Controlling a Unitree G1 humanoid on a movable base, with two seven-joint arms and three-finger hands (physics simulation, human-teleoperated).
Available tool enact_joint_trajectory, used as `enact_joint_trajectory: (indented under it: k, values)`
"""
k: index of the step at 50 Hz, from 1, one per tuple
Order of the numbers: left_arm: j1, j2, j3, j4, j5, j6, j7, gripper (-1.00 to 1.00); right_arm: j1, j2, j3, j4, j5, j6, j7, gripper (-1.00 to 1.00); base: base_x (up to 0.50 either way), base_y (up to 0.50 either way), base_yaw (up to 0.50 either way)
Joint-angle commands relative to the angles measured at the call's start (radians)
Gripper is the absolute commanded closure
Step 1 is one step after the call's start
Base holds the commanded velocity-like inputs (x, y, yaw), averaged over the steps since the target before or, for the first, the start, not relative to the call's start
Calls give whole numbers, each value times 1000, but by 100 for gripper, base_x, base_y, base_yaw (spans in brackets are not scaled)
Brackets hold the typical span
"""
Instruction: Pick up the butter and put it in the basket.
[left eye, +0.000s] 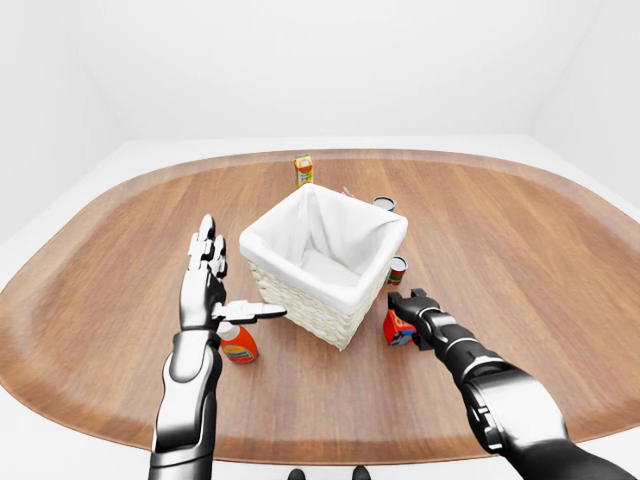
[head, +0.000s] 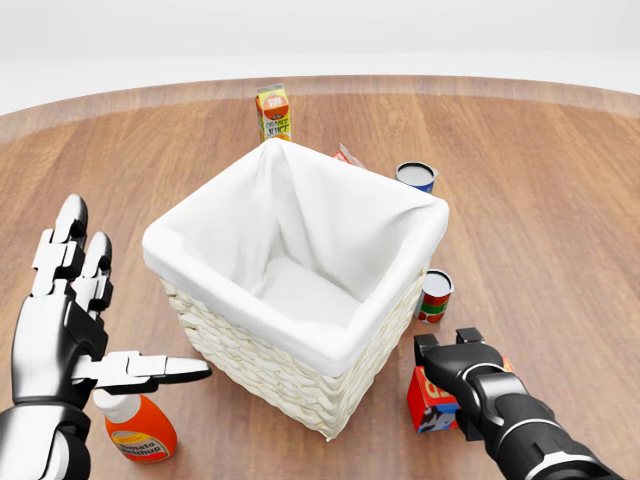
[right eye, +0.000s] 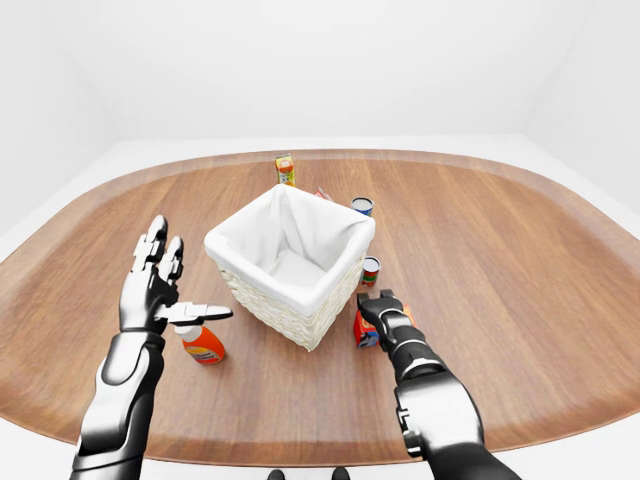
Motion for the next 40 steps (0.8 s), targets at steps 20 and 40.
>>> enact_joint_trajectory:
  k: [20, 40]
  values:
    - [11, -3, 3, -29, -14, 0, -6, -100, 54, -139, -17, -73, 250, 0, -132, 100, 0, 0, 0]
    - [9, -6, -5, -20, -18, 0, -8, -100, 121, -280, -89, -180, 481, 0, -101, 100, 0, 0, 0]
